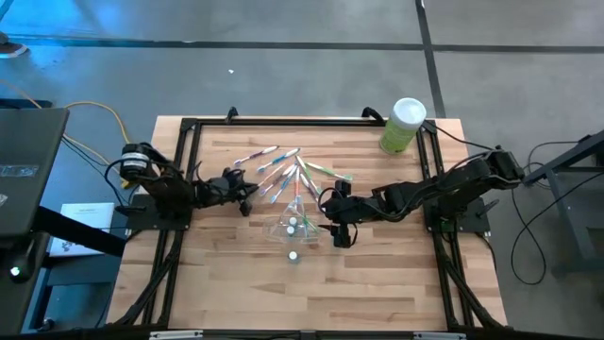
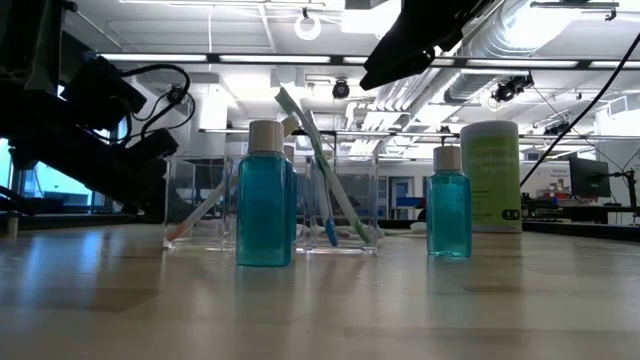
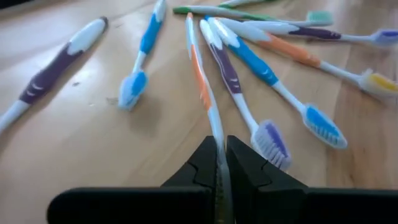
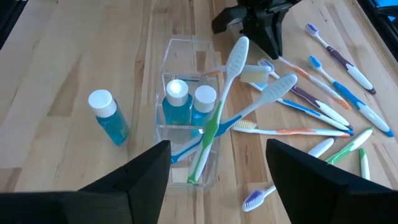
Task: Pick & Place toothbrushing station
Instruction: Put the orange toothbrush into the transparent organizer
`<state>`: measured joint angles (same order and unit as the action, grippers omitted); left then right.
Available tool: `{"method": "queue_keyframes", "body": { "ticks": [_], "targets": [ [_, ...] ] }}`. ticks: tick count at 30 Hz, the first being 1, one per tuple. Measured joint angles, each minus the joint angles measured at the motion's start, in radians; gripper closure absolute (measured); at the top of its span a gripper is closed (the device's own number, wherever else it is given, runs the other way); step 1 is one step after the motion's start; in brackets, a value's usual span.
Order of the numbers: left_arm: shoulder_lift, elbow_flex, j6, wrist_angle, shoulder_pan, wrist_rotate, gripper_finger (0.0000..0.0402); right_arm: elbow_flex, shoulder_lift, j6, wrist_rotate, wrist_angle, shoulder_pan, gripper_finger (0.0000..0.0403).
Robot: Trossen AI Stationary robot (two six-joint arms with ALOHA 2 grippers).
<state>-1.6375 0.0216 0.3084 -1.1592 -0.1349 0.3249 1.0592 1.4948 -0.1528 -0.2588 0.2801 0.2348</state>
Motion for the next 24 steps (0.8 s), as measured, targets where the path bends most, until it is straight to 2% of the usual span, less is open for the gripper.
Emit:
{"method": "queue_keyframes", "body": {
  "ticks": [6,12,18,24],
  "targets": [
    [0.000,0.000,-0.004,-0.066,0.075,0.141,0.0392,0.000,0.000,0.000,0.000,0.000,0.000,0.0147],
    [0.028,0.001,-0.115,-0.205,0.179,0.212,0.0392,0.000,0.000,0.000,0.000,0.000,0.000,0.0147],
    [0.164,0.002,-0.274,-0.215,0.316,0.461,0.0392,0.000,0.000,0.000,0.000,0.000,0.000,0.0147],
    [0.362,0.006,-0.421,-0.218,0.470,0.575,0.0392,0.000,0.000,0.000,0.000,-0.007,0.000,0.0147]
  ]
}}
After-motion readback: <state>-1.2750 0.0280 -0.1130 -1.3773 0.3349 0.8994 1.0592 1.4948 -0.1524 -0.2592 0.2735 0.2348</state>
